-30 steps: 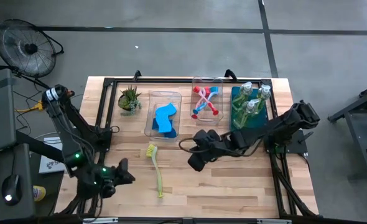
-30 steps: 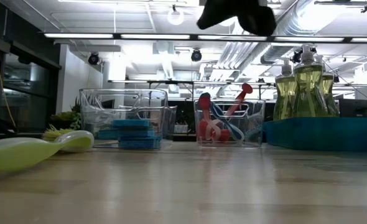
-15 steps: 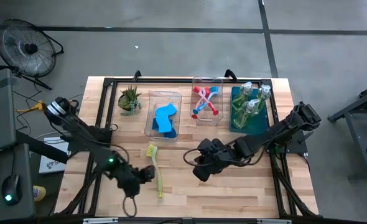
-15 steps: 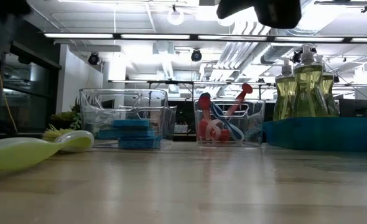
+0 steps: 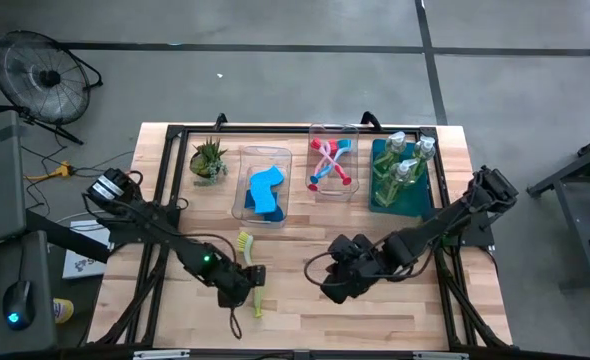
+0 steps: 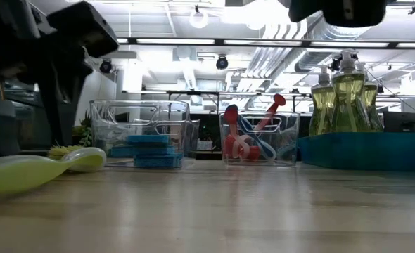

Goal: Pick & Place Kitchen Sink Supplies
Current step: Put the yellow green dishwashing brush into the right transparent bin

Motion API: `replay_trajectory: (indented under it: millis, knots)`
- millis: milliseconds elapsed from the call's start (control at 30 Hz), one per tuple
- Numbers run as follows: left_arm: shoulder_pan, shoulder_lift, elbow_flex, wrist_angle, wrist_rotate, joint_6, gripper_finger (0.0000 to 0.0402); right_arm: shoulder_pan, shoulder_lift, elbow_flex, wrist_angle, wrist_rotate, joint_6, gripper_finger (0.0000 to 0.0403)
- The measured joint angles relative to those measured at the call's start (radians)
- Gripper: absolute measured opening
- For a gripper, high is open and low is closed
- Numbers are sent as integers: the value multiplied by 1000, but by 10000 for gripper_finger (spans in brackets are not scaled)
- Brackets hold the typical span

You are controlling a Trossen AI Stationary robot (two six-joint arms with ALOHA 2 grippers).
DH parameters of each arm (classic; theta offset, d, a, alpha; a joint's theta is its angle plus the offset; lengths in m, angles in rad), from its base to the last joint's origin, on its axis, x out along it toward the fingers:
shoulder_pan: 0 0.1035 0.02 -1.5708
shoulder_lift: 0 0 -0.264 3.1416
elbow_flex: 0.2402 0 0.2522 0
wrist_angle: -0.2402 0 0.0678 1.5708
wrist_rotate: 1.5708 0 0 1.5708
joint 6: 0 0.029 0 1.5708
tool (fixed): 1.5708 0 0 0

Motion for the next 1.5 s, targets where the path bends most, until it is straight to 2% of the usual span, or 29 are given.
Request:
replay_trajectory:
  millis: [167,467,633,767,1133,1367,1500]
  knots:
    - [63,18,1,-44,8,57,223,38,0,0,-12,19,49,0]
    - [224,33,2,-109,167,143,222,102,0,0,-18,55,101,0]
    - [266,33,2,-112,199,181,219,128,0,0,-19,67,133,0]
    - [292,34,2,-129,216,184,191,150,0,0,-21,68,167,0]
    - [291,34,0,-146,229,155,60,196,0,0,-22,80,227,0]
    - [283,36,9,-154,231,81,55,200,0,0,-22,82,251,0]
    - [244,38,78,-218,179,47,55,200,0,0,-22,83,268,0]
